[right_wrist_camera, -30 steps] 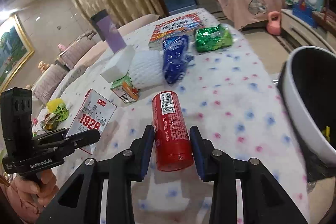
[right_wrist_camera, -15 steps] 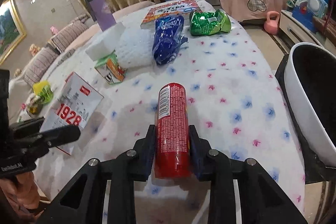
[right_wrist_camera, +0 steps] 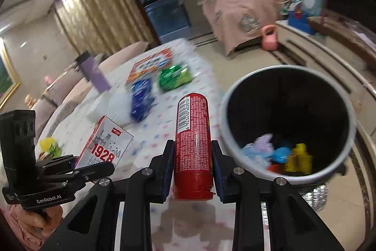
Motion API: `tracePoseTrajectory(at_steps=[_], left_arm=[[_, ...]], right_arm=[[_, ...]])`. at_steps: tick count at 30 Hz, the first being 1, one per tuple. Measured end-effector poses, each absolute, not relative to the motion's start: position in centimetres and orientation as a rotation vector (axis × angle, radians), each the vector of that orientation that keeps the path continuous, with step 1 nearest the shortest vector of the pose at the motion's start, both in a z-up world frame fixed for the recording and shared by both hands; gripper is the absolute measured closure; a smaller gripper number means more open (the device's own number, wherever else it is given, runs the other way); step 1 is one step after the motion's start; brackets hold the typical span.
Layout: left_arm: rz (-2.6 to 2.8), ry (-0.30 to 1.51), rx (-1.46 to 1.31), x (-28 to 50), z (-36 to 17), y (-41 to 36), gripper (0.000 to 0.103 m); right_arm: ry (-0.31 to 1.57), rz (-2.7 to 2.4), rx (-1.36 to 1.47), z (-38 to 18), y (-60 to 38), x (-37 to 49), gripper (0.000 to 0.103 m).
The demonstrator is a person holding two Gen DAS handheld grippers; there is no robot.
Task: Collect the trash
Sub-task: 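Carry the red carton and red can over the bin and release both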
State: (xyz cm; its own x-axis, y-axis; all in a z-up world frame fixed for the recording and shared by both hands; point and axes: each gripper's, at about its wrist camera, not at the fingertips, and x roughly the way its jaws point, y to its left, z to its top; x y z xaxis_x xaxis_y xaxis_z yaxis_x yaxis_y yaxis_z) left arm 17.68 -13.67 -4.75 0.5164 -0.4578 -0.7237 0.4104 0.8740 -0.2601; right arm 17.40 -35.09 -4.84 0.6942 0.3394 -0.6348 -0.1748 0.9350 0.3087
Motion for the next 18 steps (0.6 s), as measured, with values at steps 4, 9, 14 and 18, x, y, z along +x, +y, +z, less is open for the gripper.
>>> tracePoseTrajectory(at_steps=[4, 9, 14, 18], left_arm=[[-0.564, 0.88, -0.029, 18.6, -4.1, -16.8, 0.072], [-0.604, 0.897, -0.01, 20.0, -3.8, -20.0, 0.072], [-0.611, 0.904, 0.013, 21.1, -3.9, -22.4, 0.072], [-0.624, 0.903, 0.03, 21.9, -3.6, -24.1, 0.072]], right_arm=[[0.735, 0.228, 0.26, -4.6, -38.2, 17.3, 0.073], [0.731, 0.183, 0.285, -4.7, -40.7, 17.8, 0.073], [0.719, 0.16, 0.292, -4.5, -42.1, 18.4, 0.073], [0.715, 0.15, 0.299, -4.4, -43.1, 19.2, 0.073]])
